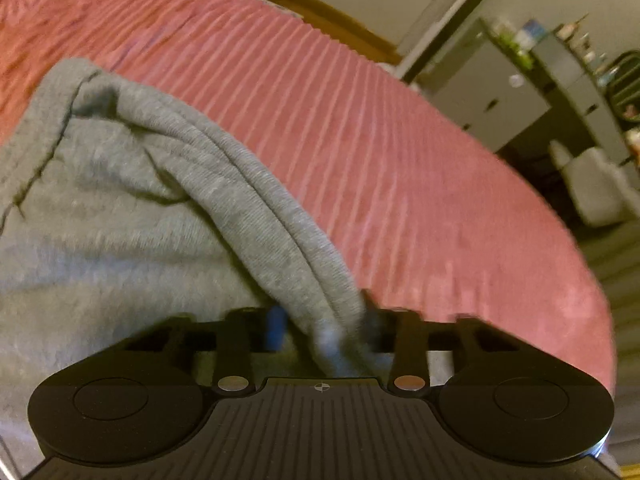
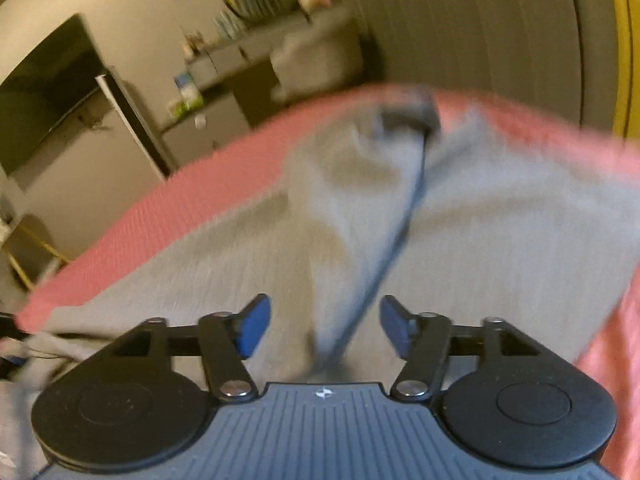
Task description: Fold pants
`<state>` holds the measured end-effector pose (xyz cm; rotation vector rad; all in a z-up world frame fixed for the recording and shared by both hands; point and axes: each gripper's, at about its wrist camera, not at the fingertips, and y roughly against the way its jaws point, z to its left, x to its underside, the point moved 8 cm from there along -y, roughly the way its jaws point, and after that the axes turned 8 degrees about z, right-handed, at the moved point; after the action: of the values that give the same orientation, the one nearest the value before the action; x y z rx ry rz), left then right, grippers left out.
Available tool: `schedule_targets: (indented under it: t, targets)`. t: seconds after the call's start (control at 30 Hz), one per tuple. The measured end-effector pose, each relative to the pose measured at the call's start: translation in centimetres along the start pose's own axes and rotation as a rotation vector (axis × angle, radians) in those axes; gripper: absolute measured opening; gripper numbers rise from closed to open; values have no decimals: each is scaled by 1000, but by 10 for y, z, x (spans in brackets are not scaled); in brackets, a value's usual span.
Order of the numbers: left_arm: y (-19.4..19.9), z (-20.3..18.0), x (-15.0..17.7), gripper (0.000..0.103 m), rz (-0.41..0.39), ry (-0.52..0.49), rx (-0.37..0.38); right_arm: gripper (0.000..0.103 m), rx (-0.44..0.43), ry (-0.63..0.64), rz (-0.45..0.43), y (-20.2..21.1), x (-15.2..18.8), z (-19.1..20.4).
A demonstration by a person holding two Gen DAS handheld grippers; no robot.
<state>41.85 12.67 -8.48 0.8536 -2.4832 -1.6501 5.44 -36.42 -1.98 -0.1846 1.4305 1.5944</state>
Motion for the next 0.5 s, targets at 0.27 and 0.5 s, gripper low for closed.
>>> schedule_targets:
  t: [0.27,0.5]
  targets:
    - [39,5,23,16,-54,-41,40,81,120,250,-51,-40,-53,36]
    - [61,9,35,15,-57,-62,52,31,353,336,144,-122,-76,31]
